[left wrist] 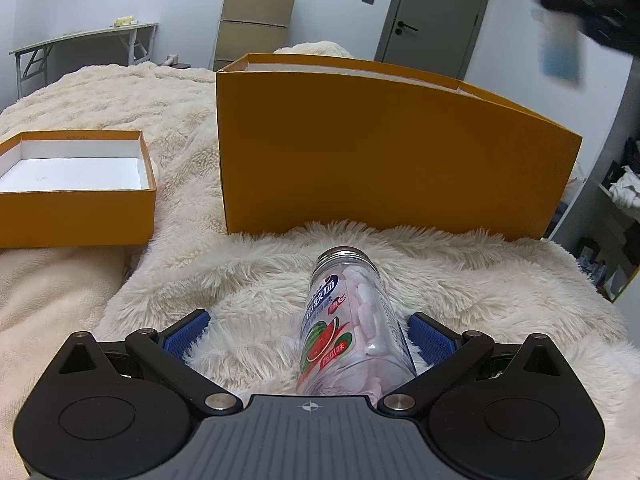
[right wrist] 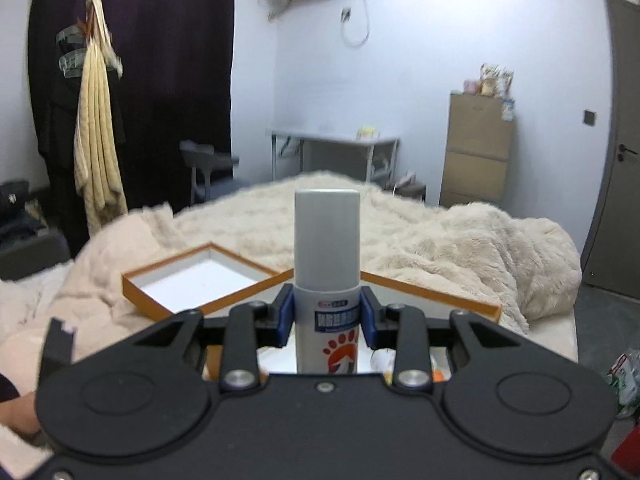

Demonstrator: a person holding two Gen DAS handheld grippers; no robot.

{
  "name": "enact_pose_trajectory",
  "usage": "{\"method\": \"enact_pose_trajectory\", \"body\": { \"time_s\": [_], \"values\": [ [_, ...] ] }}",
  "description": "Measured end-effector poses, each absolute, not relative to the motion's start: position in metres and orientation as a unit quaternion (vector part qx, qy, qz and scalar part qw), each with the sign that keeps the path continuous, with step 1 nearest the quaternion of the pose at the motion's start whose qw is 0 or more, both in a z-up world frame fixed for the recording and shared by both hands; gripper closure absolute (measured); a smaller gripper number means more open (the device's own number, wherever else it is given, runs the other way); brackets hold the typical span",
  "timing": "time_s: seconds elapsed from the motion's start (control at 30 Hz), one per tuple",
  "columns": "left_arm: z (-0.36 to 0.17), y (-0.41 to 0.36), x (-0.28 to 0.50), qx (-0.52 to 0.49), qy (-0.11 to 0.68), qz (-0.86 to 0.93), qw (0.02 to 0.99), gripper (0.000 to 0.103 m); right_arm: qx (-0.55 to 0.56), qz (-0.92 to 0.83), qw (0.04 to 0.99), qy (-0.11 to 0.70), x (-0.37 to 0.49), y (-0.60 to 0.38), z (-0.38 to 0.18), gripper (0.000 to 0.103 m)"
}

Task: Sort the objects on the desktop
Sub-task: 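Carry the spray bottle over the tall orange box and lower it inside, then open the right tool to release the spray bottle and withdraw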

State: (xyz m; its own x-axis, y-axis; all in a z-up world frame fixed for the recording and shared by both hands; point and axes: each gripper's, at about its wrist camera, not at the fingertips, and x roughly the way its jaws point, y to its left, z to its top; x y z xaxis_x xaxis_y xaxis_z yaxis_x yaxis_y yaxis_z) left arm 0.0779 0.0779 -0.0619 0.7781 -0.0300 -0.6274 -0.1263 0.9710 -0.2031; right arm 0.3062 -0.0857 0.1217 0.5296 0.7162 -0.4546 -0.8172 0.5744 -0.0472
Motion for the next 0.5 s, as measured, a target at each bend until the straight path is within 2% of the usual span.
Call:
{"method": "enact_pose_trajectory", "body": {
  "time_s": [0.2, 0.33, 0.5],
  "values": [
    [-0.062, 0.078, 0.078, -0.117, 0.332, 0.025, 0.936, 0.000, -0.188, 0.421, 0.833, 0.307, 0.363, -0.021, 0.098, 0.071],
    [-0.062, 0.078, 0.078, -0.117, 0.332, 0.025, 0.936, 0.000, -0.254, 0.386, 0.793, 0.398, 0.396, 0.020, 0.048, 0.071],
    [-0.061, 0.077, 0.077, -0.118, 0.332, 0.024, 0.936, 0.000, -0.285, 0.373, 0.762, 0.447, 0.401, 0.036, 0.008, 0.071]
  ]
}}
